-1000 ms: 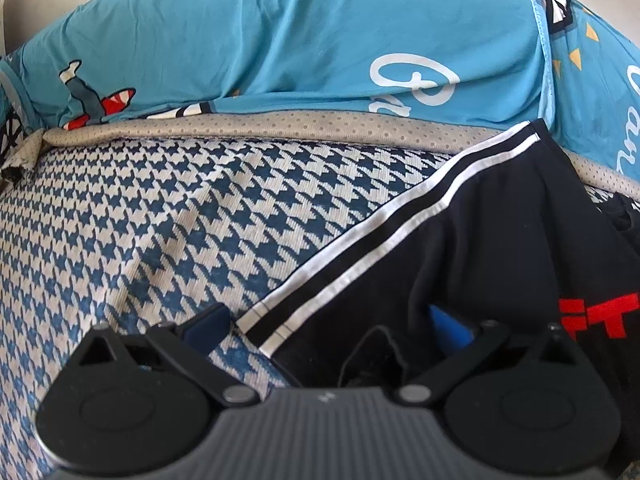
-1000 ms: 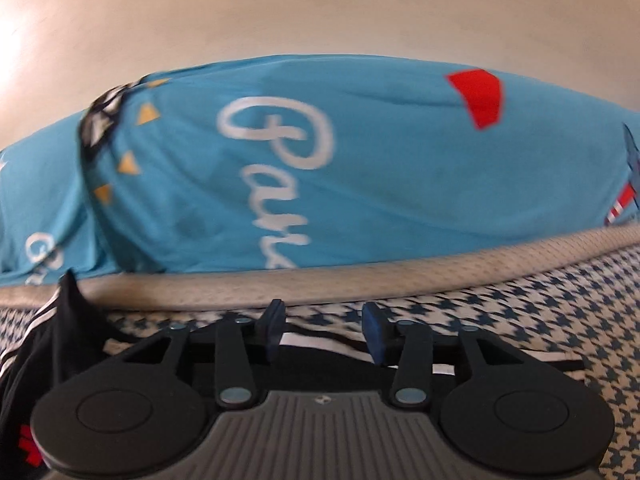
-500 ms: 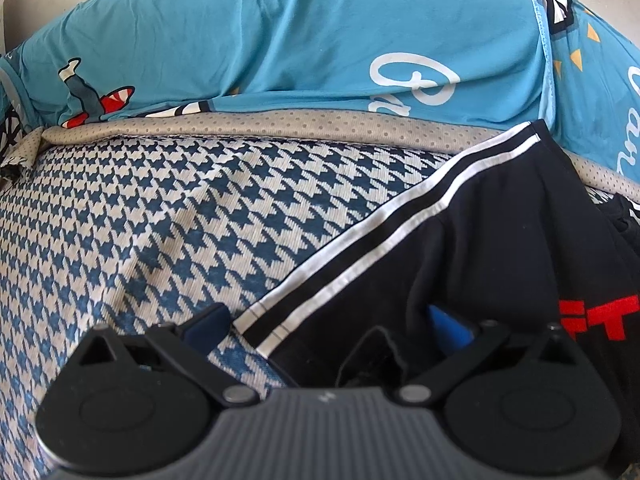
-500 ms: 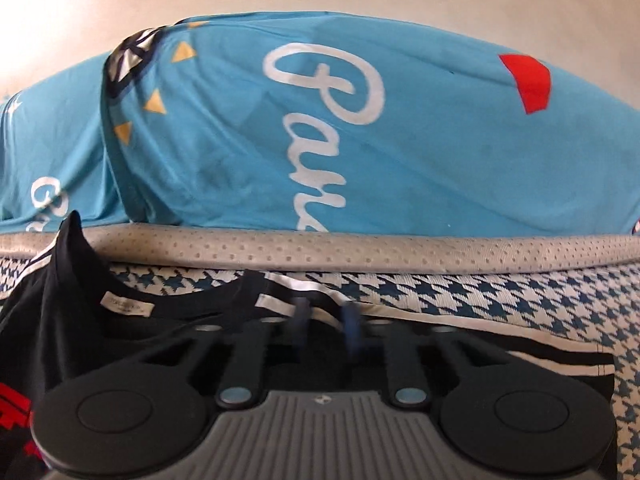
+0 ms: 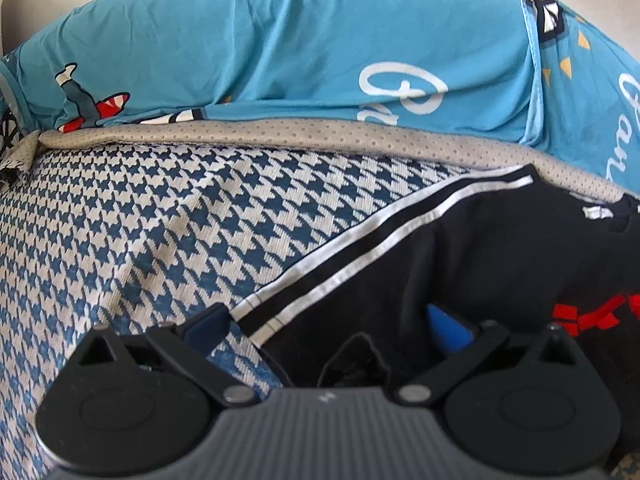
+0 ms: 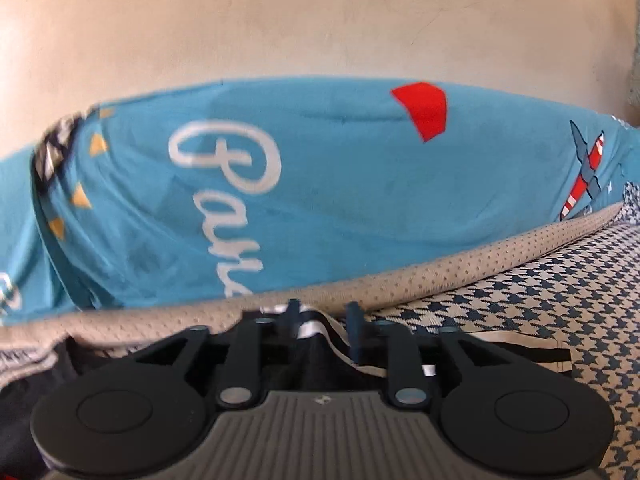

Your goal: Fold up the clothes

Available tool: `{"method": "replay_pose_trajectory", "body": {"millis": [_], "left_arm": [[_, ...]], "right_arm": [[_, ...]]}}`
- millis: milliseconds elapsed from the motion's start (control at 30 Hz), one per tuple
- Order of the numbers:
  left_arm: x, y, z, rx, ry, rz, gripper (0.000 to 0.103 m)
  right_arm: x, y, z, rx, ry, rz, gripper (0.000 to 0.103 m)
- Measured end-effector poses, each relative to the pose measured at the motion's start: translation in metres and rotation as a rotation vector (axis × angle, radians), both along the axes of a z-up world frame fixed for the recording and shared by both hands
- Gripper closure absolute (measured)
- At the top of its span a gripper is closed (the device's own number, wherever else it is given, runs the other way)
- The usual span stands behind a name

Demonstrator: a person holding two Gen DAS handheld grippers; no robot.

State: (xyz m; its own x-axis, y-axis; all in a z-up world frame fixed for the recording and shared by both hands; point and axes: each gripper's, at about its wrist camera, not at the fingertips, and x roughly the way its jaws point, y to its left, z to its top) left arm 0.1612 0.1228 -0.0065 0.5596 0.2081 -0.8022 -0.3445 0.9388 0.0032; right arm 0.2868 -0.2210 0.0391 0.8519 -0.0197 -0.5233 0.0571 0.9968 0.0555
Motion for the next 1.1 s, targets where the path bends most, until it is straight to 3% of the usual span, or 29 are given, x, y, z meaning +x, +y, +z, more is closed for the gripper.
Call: {"method": "replay_pose_trajectory", "body": {"millis": [267, 500, 600, 733, 800, 900, 1100], "left_arm": [[-0.006, -0.010, 0.013, 0.004, -0.035, -0.028, 0.000], [-0.017, -0.030, 0.027, 0.047, -0.077, -0.106, 0.000], [-0.026, -0.039, 0.032, 0.058, -0.086, -0.143, 0.000], [-0.043, -0.046, 0.037, 0.038, -0.089, -0.158, 0.000], [-0.051, -0.049, 0.040, 0.028, -0.090, -0.166, 0.000], [-0.064, -0.055, 0.044, 0.014, -0.092, -0.177, 0.000], [-0.081, -0.060, 0.043, -0.032, -0.097, -0.177, 0.000]], "right_arm": [[-0.034, -0.008, 0.021, 0.042, 0.054, 0.032, 0.070], [-0.087, -0.035, 0.037, 0.079, 0.060, 0.027, 0.056], [-0.105, -0.049, 0.040, 0.065, 0.080, 0.004, 0.056], [-0.125, -0.076, 0.041, 0.060, 0.091, -0.052, 0.048], [-0.131, -0.092, 0.039, 0.059, 0.098, -0.090, 0.039], [-0.131, -0.118, 0.029, 0.075, 0.126, -0.151, 0.038], [-0.128, -0.171, 0.008, 0.268, 0.155, -0.298, 0.038]]}}
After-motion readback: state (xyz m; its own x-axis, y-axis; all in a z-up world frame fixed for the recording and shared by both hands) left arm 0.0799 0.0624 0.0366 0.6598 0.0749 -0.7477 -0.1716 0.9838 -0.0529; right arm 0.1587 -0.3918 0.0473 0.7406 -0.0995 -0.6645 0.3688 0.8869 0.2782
